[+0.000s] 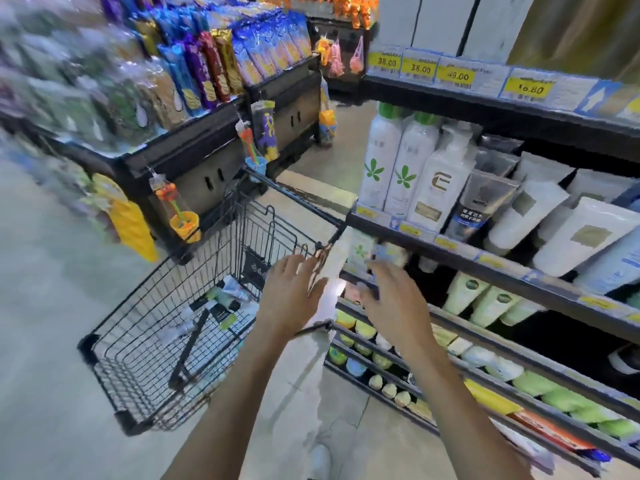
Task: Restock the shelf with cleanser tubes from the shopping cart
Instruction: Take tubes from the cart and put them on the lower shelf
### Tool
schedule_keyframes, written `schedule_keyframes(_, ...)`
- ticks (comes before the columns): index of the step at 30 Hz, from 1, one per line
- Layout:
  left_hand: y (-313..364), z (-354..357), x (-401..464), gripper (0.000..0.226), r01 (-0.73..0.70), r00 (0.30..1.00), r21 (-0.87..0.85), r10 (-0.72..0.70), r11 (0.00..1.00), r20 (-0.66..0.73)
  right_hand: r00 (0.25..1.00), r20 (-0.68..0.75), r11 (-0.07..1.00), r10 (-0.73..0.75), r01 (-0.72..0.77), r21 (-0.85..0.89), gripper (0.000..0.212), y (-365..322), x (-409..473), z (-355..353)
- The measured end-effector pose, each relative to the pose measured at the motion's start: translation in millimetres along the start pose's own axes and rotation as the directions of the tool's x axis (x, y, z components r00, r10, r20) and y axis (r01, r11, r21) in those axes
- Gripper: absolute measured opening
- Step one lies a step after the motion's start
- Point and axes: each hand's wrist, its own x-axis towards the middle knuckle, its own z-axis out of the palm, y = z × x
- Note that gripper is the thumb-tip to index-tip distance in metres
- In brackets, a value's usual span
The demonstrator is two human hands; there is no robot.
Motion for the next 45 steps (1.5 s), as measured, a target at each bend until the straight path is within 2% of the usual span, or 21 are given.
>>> schedule_keyframes(4,-32.9,-15.8,-62.3,0.053,0.225,0.973,0.057,-0.227,0.973,0.036,0.984,0.118,0.991,-0.137,0.135,0.021,0.049,-29.1,0.1,35.4)
schedule_keyframes(6,-51.5,-21.9,-93.7,0.058,0.316,0.945,0.094,-0.322,0.944,0.056,0.967,0.166,0.981,-0.192,0.189,0.036,0.051,-47.2,-3.2,52.3)
schedule_keyframes(10,-88.5,-29.8,-148.5,0.054,0.479,0.87,0.139,-0.489,0.867,0.055,0.929,0.266,0.966,-0.257,0.238,0.103,0.054,-83.3,-11.5,86.0)
schedule_keyframes(13,-115.9,-33.2,-179.8,0.06,0.572,0.811,0.149,-0.583,0.807,0.047,0.891,0.329,0.95,-0.313,0.287,0.126,0.053,-109.3,-13.0,111.2)
schedule_keyframes(16,-143.0,-37.0,-195.5,0.058,0.633,0.767,0.11,-0.64,0.766,0.039,0.859,0.363,0.932,-0.362,0.337,0.13,0.05,-138.4,-10.3,130.9)
schedule_keyframes(19,-170.6,-38.4,-197.4,0.056,0.669,0.733,0.096,-0.676,0.737,0.078,0.842,0.399,0.931,-0.363,0.343,0.121,0.049,-165.3,-3.3,153.3)
schedule_keyframes(23,-210.7,-34.3,-193.4,0.053,0.672,0.72,0.111,-0.681,0.732,0.13,0.824,0.443,0.934,-0.354,0.339,0.115,0.049,-196.8,9.4,183.1)
schedule_keyframes(28,-249.6,-28.7,-185.5,0.05,0.652,0.722,0.123,-0.662,0.748,0.201,0.823,0.49,0.957,-0.287,0.263,0.119,0.048,-223.4,26.2,206.5)
schedule_keyframes(33,-280.1,-18.1,-171.2,0.051,0.671,0.691,0.105,-0.671,0.734,0.268,0.807,0.547,0.973,-0.224,0.212,0.087,0.048,-235.3,50.9,229.7)
schedule_keyframes(42,-351.4,26.9,-115.9,0.047,0.735,0.607,0.093,-0.713,0.671,0.349,0.728,0.67,0.989,-0.146,0.1,0.108,0.044,-242.8,133.0,304.2)
schedule_keyframes(45,-380.5,50.2,-92.7,0.047,0.776,0.557,0.085,-0.743,0.625,0.371,0.684,0.719,0.992,-0.121,0.051,0.119,0.044,-245.9,166.3,339.6)
